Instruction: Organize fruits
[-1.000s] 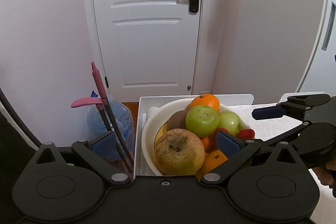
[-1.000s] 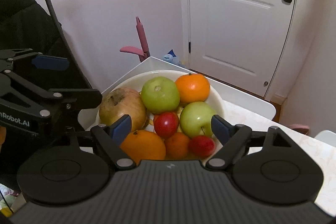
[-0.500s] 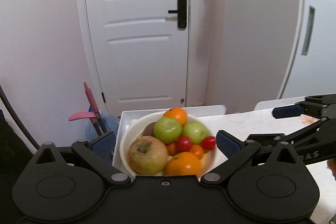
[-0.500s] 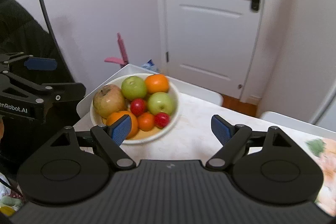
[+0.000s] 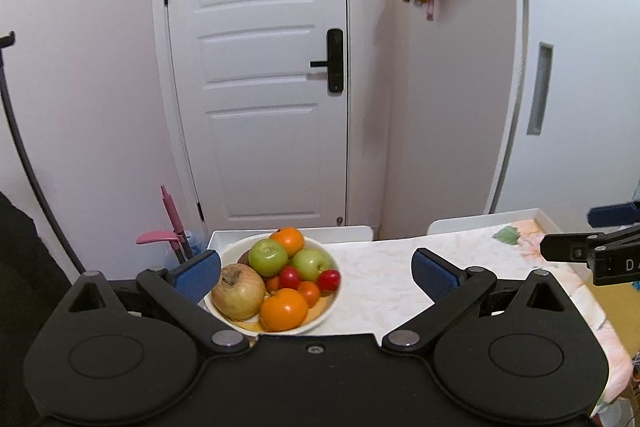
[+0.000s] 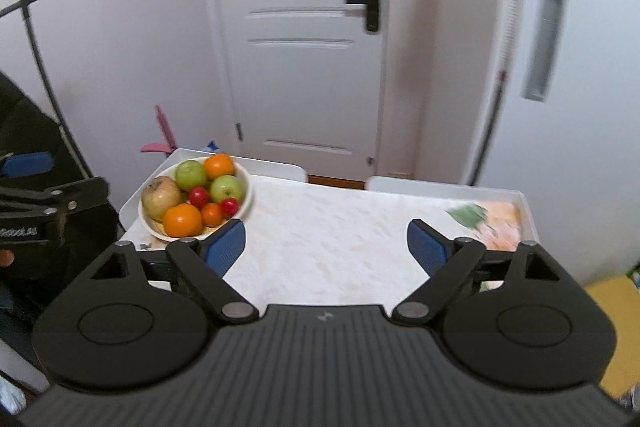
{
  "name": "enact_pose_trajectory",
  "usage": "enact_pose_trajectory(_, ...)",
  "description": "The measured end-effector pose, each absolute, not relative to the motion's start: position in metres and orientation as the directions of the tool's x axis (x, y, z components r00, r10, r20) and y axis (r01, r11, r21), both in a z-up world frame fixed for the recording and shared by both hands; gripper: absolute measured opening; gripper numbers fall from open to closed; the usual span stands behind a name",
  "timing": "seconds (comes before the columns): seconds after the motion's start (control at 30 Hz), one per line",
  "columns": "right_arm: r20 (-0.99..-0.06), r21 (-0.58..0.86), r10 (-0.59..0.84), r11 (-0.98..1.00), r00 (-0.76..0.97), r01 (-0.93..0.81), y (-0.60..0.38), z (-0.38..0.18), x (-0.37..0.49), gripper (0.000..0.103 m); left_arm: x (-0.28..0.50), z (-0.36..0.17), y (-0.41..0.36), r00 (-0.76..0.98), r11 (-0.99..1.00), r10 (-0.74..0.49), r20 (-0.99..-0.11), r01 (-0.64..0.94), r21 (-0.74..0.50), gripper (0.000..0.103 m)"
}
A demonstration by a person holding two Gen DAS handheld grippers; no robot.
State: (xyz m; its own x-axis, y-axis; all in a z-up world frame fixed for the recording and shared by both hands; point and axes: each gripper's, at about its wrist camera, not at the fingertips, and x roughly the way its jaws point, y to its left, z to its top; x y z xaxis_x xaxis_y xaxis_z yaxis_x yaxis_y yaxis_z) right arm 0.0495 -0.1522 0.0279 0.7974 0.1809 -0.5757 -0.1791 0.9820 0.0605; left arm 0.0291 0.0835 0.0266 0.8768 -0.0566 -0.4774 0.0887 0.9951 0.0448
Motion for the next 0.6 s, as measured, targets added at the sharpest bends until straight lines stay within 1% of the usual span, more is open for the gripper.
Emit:
enact_pose_trajectory(0.13, -0.569, 0.063, 0.139, 0.990, 0.810, -0.125, -0.166, 0.031, 0.027, 0.103, 0.007, 0.029, 0.073, 0.882, 0.996, -0.050, -0.469, 0.077, 0.037, 0.103)
enact_pose_trajectory(0.33, -0.563, 0.019, 0.079, 0.996, 0.823, -0.083, -0.168, 0.025, 0.003, 0.103, -0.013, 0.024, 0.062, 0.882, 0.997, -0.018, -0.470, 0.054, 0.062, 0.103)
enact_pose_trajectory(0.6, -0.577, 0.037, 0.072, 0.997, 0.813, -0.062, -0.171, 0.019, -0.008, 0.103, -0.021, 0.016, 0.057, 0.878, 0.998, -0.001, -0.479, 0.034, 0.061, 0.103)
